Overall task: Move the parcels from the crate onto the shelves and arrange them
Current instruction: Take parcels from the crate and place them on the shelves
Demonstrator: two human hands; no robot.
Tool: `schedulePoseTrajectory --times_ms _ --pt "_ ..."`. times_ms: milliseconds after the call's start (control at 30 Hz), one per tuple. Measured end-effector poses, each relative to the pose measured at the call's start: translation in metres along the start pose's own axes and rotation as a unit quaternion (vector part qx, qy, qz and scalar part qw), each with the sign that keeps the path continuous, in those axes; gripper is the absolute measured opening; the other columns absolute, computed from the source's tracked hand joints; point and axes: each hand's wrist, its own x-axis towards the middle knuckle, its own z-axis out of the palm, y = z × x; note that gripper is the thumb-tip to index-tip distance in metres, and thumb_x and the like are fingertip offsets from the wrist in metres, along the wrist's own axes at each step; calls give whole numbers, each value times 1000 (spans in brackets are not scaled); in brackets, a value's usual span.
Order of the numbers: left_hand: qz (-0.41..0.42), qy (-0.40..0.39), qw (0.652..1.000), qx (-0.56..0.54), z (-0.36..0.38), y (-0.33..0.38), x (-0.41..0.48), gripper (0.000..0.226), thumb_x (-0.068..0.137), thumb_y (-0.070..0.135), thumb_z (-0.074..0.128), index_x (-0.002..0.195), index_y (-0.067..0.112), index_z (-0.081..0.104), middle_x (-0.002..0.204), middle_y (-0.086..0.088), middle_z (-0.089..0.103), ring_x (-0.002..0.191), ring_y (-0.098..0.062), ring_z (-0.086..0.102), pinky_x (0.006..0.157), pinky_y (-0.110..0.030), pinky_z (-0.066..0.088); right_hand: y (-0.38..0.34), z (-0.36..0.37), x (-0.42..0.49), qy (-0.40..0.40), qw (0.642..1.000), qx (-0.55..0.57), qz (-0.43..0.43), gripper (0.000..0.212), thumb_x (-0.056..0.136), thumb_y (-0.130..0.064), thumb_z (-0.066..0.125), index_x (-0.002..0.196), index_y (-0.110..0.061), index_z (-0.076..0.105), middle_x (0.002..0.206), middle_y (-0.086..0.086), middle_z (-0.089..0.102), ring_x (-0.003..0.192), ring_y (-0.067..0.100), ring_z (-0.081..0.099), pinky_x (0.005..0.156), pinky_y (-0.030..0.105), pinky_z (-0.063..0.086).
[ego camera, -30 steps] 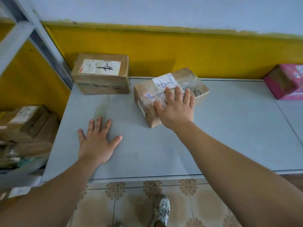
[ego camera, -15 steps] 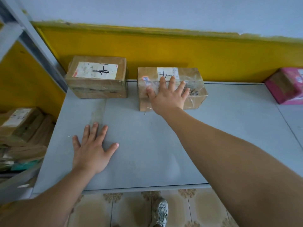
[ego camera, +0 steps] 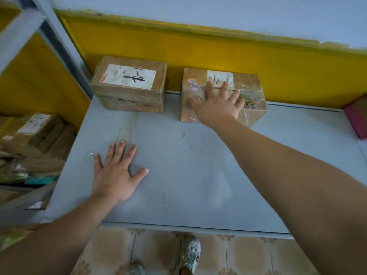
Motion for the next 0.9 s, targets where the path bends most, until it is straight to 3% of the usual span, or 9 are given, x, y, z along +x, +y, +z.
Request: schedulePoseTrajectory --times_ms 133,500,633,767,900 --pt "3 3 1000 -10 -2 1 -1 98 67 82 -3 154 36 2 163 3 -8 149 -20 -13 118 -54 -2 20 0 -1 16 998 -45 -43 81 88 -81 15 157 -39 6 167 7 -2 150 42 -9 117 65 -2" --pt "3 -4 1000 -2 -3 1 -2 96 69 82 -4 154 37 -3 163 4 -12 149 -21 -16 117 -53 -4 14 4 1 16 999 -24 -20 82 86 -83 16 156 -41 9 167 7 2 150 44 -5 115 68 -1" --pt "5 -12 1000 0 -3 2 -2 84 84 78 14 154 36 -5 163 3 -14 148 -21 -17 118 -55 -3 18 -17 -10 -7 1000 -3 -30 84 87 -83 21 157 -41 0 167 4 -4 152 37 -7 118 64 -2" --pt "8 -27 1000 -1 -8 5 -2 79 89 74 17 153 36 -8 162 1 -15 148 -24 -17 116 -58 -4 20 -46 -51 42 998 23 -45 84 89 -78 31 158 -35 9 167 2 5 153 29 5 122 53 9" --pt "23 -97 995 -13 -26 1 0 83 90 74 28 154 34 -6 162 0 -15 149 -25 -12 116 -58 1 22 -72 -109 81 994 10 -67 77 93 -69 39 156 -26 26 163 3 25 149 26 23 118 46 25"
